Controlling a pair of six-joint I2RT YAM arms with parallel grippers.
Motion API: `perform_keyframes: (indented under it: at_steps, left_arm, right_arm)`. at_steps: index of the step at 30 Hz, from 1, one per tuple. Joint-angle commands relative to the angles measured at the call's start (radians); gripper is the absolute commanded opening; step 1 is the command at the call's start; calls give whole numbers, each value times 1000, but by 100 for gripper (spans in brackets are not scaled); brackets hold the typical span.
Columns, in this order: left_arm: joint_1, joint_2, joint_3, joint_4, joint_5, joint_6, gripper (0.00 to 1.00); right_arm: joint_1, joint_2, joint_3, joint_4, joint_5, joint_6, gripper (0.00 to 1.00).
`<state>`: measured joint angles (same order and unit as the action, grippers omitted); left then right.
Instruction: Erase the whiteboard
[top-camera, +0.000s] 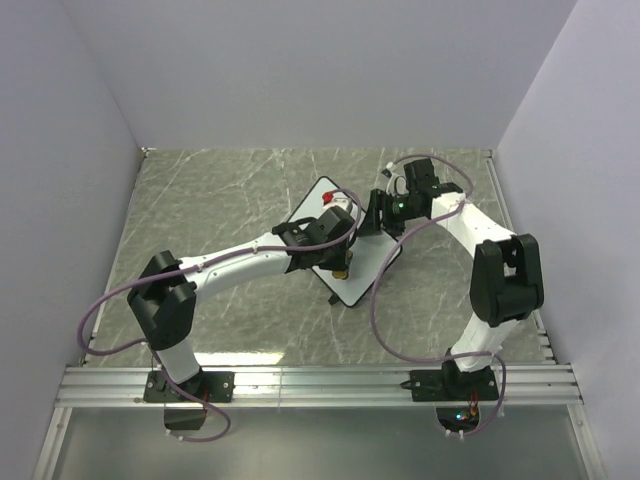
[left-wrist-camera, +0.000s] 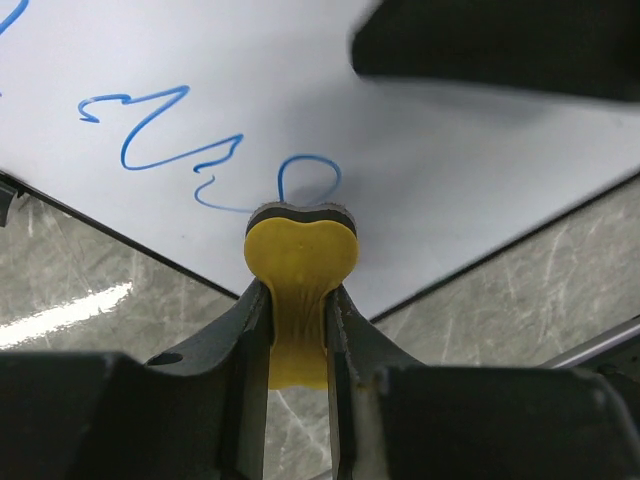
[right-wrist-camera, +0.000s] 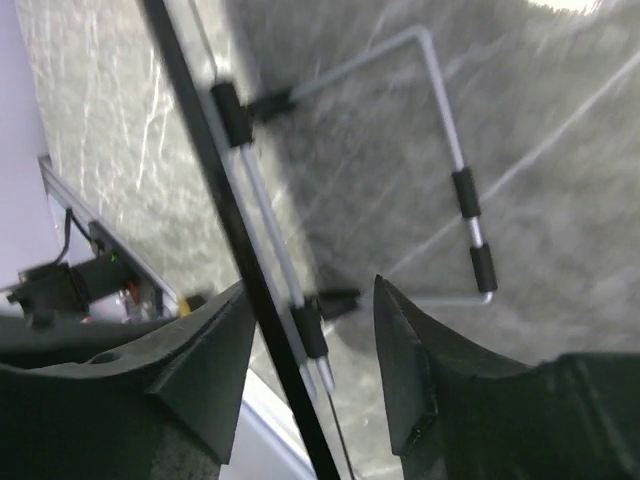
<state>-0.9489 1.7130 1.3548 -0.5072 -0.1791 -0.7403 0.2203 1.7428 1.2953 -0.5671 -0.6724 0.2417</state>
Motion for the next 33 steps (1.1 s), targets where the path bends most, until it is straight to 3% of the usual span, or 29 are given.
perform_keyframes:
  at_steps: [1,8,10,12,18,24,33]
  left_arm:
    - [-2,-27,-31,42,-16,33,0]
    - [-2,-43,-108,94,-3,35,0]
    - [-2,-41,-114,114,7,35,0]
    - [-2,-35,-108,133,22,36,0]
    - [-5,-3,-45,188,104,48,0]
    - [-5,2,-29,263,165,58,0]
    - [38,51,-89,279,164,22,0]
  right_arm:
    - [37,-87,-68,12,16,28,55]
    - [76,-192,-189,93,37,125,39]
    - [91,-201,-203,104,42,140,30]
    - [100,-198,-203,99,45,139,21]
    - [123,-181,-206,95,46,136,7]
    - [136,-166,-205,84,45,125,0]
    - [140,-164,-212,61,48,105,0]
